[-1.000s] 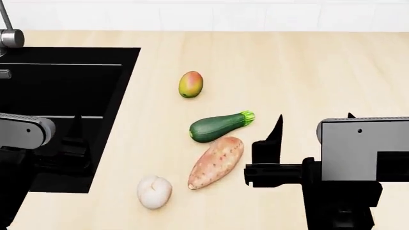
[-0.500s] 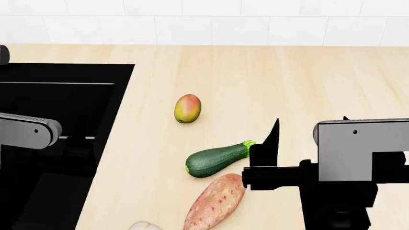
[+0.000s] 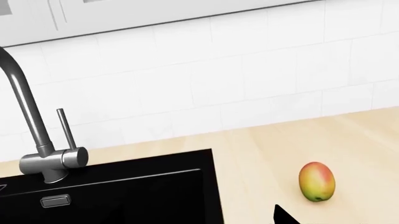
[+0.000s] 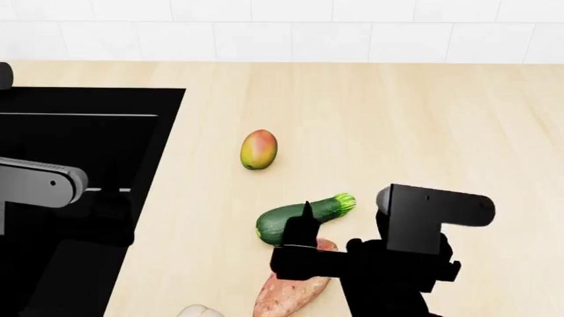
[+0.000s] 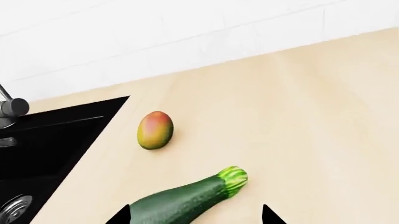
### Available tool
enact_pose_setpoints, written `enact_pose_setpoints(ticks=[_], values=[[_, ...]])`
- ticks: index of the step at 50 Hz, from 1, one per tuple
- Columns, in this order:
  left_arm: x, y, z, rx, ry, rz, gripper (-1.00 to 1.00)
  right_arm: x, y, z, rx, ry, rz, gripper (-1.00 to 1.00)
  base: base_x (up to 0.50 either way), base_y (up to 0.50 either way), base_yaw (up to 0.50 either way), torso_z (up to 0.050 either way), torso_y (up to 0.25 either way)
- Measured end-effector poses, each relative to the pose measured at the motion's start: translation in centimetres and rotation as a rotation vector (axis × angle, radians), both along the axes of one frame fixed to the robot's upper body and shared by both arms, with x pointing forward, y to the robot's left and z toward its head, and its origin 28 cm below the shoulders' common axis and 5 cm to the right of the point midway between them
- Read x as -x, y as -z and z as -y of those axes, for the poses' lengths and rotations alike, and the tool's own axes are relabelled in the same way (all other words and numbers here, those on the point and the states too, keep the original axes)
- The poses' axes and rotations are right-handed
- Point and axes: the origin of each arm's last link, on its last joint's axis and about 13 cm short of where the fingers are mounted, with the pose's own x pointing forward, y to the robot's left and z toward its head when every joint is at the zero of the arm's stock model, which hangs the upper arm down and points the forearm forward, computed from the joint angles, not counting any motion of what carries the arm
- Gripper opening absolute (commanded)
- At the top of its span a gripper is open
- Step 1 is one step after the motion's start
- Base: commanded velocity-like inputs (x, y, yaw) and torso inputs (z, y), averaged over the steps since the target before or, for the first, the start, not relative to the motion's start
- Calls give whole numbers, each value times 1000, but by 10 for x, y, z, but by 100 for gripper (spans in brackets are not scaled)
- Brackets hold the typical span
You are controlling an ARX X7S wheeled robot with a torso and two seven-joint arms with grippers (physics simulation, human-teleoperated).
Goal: There is a mixed pile of frozen fruits and vegetables on the counter. Locate all the frozen vegetables and place the items in a bowl on the counter. Take all the frozen fruits and defrost them in a running sink.
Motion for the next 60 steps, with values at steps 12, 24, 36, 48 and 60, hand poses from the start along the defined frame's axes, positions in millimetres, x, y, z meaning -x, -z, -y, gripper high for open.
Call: enact_pose_setpoints(ticks=[12,24,36,48,60], values=[[0,2,1,-2,5,-5,100,-9,20,-12,-126,-55,-91,100,0,0,0,0,0],[-2,4,3,-6,10,-10,100,-10,27,-17,-161,-66,-122,100,0,0,0,0,0],[-3,7,4,-11,12,-16,100,-8,28,-17,-110,-30,-118,100,0,0,0,0,0],[-3,7,4,-12,11,-16,100,-7,31,-20,-100,-34,-125,100,0,0,0,0,0],[-3,8,4,-12,12,-19,100,-7,34,-19,-167,-22,-117,-100,0,0,0,0,0]])
